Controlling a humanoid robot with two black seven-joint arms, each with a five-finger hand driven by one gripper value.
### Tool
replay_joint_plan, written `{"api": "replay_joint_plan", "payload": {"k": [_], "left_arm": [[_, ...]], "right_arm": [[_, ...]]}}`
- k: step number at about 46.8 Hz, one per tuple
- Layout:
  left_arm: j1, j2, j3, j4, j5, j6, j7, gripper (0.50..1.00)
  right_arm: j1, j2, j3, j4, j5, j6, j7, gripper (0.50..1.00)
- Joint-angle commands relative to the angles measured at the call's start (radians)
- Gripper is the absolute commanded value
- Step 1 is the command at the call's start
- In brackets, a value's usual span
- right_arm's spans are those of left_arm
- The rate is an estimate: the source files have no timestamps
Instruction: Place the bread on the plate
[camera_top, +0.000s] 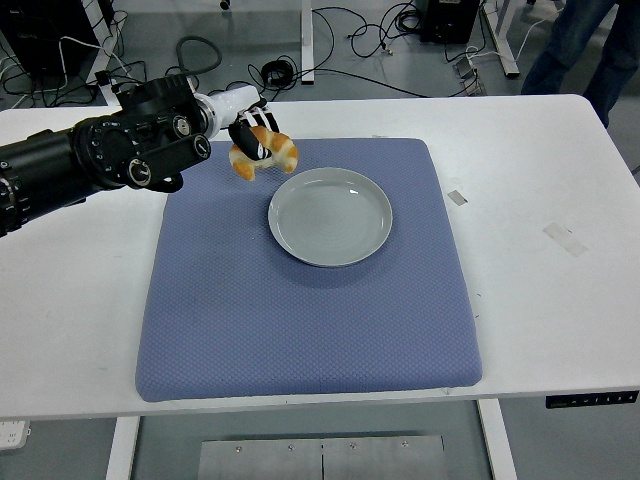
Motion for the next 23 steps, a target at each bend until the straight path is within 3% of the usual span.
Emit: {"api": "replay_joint_plan", "payload": {"k": [1,9,23], "left_arm": [[-0.020,-0.031,0.018,-0.006,0.003,0.000,0.000,0.500],[-0.061,-0.052,0.035,-0.009,0.003,0.000,0.001,0.500],[-0.056,-0.052,0.076,-0.064,0.003,0.003,0.009,0.500]], "right_arm": [[0.000,0.000,0.001,0.000,0.000,0.000,0.000,1.000],[0.000,0.000,-0.001,0.000,0.000,0.000,0.000,1.000],[0.000,0.000,0.001,0.000,0.000,0.000,0.000,1.000]]}}
